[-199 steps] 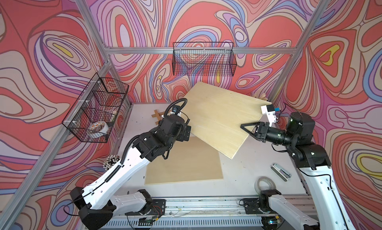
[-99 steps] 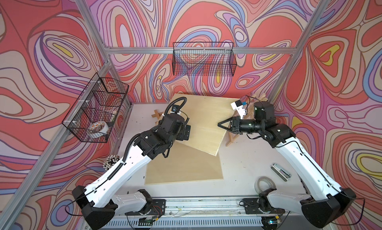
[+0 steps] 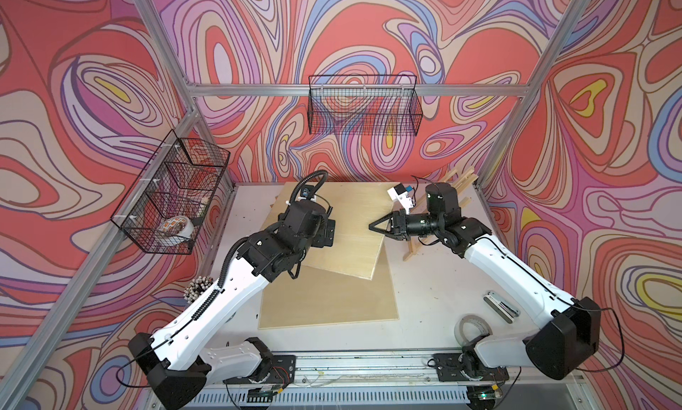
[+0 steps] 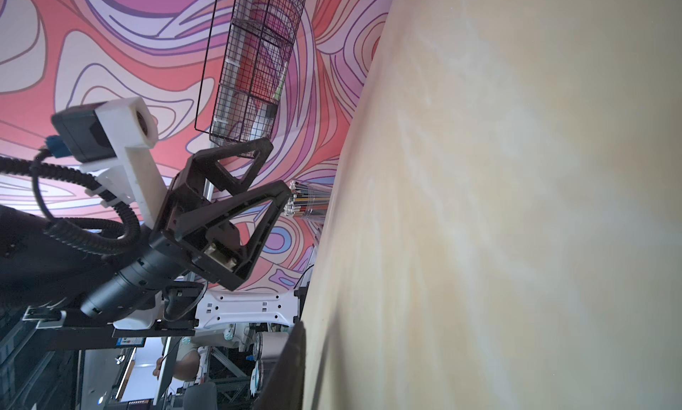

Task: Disassemble the easel
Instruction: Place the drawing board on the drawing board.

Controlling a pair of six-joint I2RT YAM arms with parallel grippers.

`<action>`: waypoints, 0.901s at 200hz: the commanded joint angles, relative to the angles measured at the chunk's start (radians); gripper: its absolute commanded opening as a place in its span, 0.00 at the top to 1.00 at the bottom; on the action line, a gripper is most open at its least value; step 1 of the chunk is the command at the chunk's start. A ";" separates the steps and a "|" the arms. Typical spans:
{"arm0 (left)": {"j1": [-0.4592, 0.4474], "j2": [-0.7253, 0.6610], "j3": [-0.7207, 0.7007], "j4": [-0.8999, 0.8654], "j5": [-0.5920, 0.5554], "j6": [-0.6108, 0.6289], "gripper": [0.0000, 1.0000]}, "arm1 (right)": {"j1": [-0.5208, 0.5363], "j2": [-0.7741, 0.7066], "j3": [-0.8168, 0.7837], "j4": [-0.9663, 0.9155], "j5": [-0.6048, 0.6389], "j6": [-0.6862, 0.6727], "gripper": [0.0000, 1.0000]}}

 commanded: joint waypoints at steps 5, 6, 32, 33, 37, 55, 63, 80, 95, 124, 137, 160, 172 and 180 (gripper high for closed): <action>0.006 0.007 0.000 -0.023 -0.017 -0.018 0.00 | 0.019 -0.013 -0.023 0.288 -0.169 -0.026 1.00; 0.006 0.007 0.000 -0.024 -0.017 -0.018 0.00 | 0.019 -0.013 -0.026 0.290 -0.171 -0.027 1.00; 0.008 0.012 0.001 -0.025 -0.016 -0.018 0.00 | 0.020 0.002 -0.089 0.303 -0.190 -0.038 1.00; 0.008 0.012 0.001 -0.026 -0.016 -0.018 0.00 | 0.020 0.002 -0.092 0.303 -0.191 -0.038 1.00; 0.008 0.013 0.001 -0.026 -0.015 -0.019 0.00 | 0.020 0.004 -0.100 0.301 -0.191 -0.043 1.00; 0.008 0.018 0.000 -0.025 -0.013 -0.018 0.00 | 0.020 0.019 -0.147 0.320 -0.202 -0.045 1.00; 0.007 0.019 0.002 -0.026 -0.010 -0.020 0.00 | 0.021 0.031 -0.168 0.342 -0.221 -0.034 1.00; 0.009 0.021 0.002 -0.027 -0.013 -0.018 0.00 | 0.021 0.042 -0.208 0.353 -0.242 -0.047 1.00; 0.009 0.022 0.003 -0.028 -0.011 -0.018 0.00 | 0.020 0.046 -0.236 0.351 -0.260 -0.064 1.00; 0.011 0.030 0.006 -0.031 -0.005 -0.017 0.00 | 0.020 0.062 -0.262 0.313 -0.286 -0.118 1.00; 0.011 0.032 0.008 -0.034 -0.002 -0.019 0.00 | 0.018 0.063 -0.279 0.305 -0.292 -0.129 1.00; 0.011 0.030 0.005 -0.032 -0.002 -0.017 0.00 | 0.004 0.039 -0.316 0.316 -0.296 -0.139 1.00; 0.013 0.031 0.006 -0.031 0.003 -0.018 0.00 | -0.009 0.041 -0.321 0.308 -0.306 -0.145 1.00; 0.013 0.035 0.007 -0.032 0.007 -0.019 0.00 | -0.016 0.048 -0.319 0.297 -0.317 -0.149 1.00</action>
